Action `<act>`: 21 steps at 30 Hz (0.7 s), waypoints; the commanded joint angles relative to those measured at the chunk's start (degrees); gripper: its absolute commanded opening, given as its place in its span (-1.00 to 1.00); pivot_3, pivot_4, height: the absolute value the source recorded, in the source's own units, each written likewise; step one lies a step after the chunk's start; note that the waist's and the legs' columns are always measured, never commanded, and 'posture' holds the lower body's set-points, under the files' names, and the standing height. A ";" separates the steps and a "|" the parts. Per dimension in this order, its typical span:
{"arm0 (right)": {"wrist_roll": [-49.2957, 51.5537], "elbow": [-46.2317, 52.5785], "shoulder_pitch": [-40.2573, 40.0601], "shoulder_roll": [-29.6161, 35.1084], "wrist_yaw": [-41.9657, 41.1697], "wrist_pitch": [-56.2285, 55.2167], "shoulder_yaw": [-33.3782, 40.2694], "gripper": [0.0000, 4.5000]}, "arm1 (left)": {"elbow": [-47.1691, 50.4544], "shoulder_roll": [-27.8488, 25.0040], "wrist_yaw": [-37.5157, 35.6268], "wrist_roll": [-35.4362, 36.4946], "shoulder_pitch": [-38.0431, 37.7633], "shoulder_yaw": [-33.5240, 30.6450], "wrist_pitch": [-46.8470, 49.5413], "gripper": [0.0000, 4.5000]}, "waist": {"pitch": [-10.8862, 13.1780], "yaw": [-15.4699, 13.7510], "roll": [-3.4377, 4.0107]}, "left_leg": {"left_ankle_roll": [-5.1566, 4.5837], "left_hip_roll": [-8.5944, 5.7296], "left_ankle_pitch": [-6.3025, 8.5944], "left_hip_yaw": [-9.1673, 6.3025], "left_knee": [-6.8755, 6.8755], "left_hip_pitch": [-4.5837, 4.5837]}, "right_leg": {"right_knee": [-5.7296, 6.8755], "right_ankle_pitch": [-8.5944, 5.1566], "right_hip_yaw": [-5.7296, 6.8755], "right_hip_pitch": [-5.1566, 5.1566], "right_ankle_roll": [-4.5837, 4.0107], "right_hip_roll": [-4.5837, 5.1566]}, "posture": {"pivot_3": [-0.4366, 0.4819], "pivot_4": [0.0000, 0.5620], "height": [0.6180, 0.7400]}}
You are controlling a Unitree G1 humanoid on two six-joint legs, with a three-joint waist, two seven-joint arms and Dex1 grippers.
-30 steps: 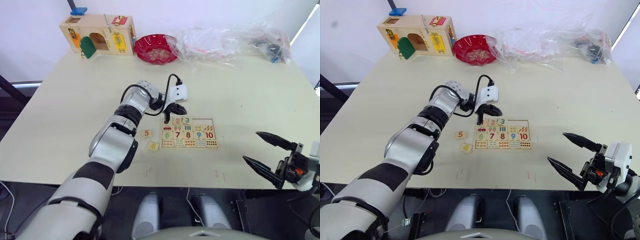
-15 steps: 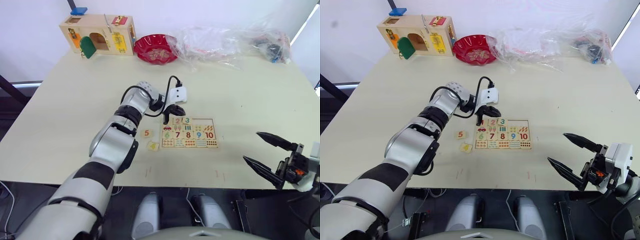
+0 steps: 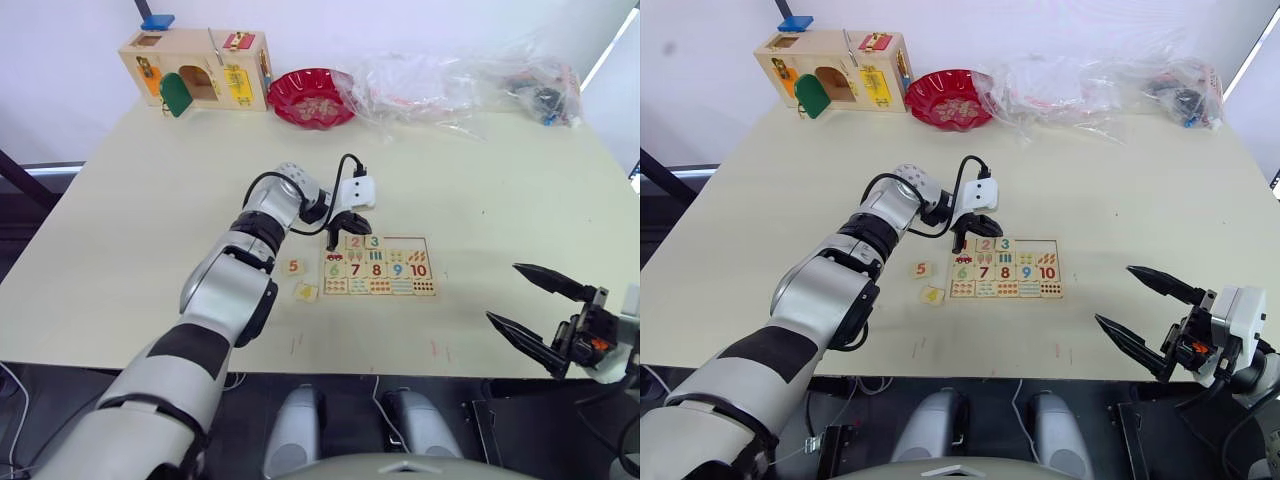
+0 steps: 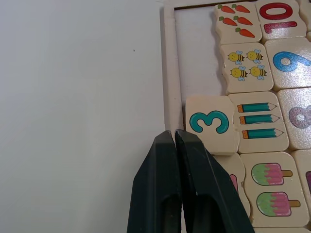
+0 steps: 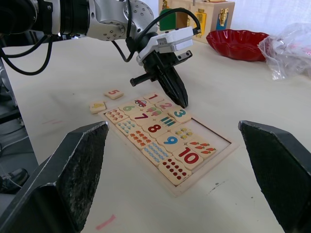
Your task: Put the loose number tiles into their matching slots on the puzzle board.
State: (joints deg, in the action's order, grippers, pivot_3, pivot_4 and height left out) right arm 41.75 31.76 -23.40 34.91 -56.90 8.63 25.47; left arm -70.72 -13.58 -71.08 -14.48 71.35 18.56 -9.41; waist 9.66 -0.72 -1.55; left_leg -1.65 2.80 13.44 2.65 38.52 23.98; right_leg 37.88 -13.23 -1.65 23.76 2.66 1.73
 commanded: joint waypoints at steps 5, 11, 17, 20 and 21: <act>0.76 1.96 -0.04 0.23 0.08 -0.74 1.04 1.00 | 1.34 -0.09 -0.82 -0.18 0.13 -0.17 -1.07 -0.95 | 0.00 0.00 0.00 | 0.00 0.00 0.00 0.00 0.00 0.00 | 0.00 0.00 0.00 0.00 0.00 0.00 | -0.05 -0.47 1.00; 0.75 1.79 0.23 0.28 0.06 -0.72 0.90 1.00 | 1.67 -0.04 -0.34 -0.29 -0.18 -0.13 -1.14 -0.95 | 0.00 0.00 0.00 | 0.00 0.00 0.00 0.00 0.00 0.00 | 0.00 0.00 0.00 0.00 0.00 0.00 | -0.05 -0.47 1.00; 0.72 1.55 0.49 0.32 -0.11 -0.70 0.76 1.00 | 1.82 0.12 -0.12 -0.21 -0.44 -0.17 -0.95 -0.95 | 0.00 0.00 0.00 | 0.00 0.00 0.00 0.00 0.00 0.00 | 0.00 0.00 0.00 0.00 0.00 0.00 | -0.05 -0.47 1.00; 0.79 1.56 0.51 0.34 -0.16 -0.62 0.75 1.00 | 1.84 0.14 -0.06 -0.16 -0.50 -0.22 -0.86 -0.95 | 0.00 0.01 0.00 | 0.00 0.00 0.00 0.00 0.00 0.00 | 0.00 0.00 0.00 0.00 0.00 0.00 | -0.05 -0.47 1.00; 0.87 1.63 0.49 0.38 -0.15 -0.55 0.82 1.00 | 1.92 0.18 -0.09 -0.11 -0.55 -0.25 -0.81 -0.95 | 0.00 0.00 0.00 | 0.00 0.00 0.00 0.00 0.00 0.00 | 0.00 0.00 0.00 0.00 0.00 0.00 | -0.05 -0.47 1.00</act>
State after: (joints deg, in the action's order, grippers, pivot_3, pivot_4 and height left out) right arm 41.79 31.76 -23.01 34.93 -56.97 8.63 25.47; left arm -70.51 -13.57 -71.16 -14.55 70.56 18.56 -9.48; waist 9.66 -0.72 -1.55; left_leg -1.65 2.80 13.44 2.65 38.52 23.98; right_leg 37.88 -13.23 -1.65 23.76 2.66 1.73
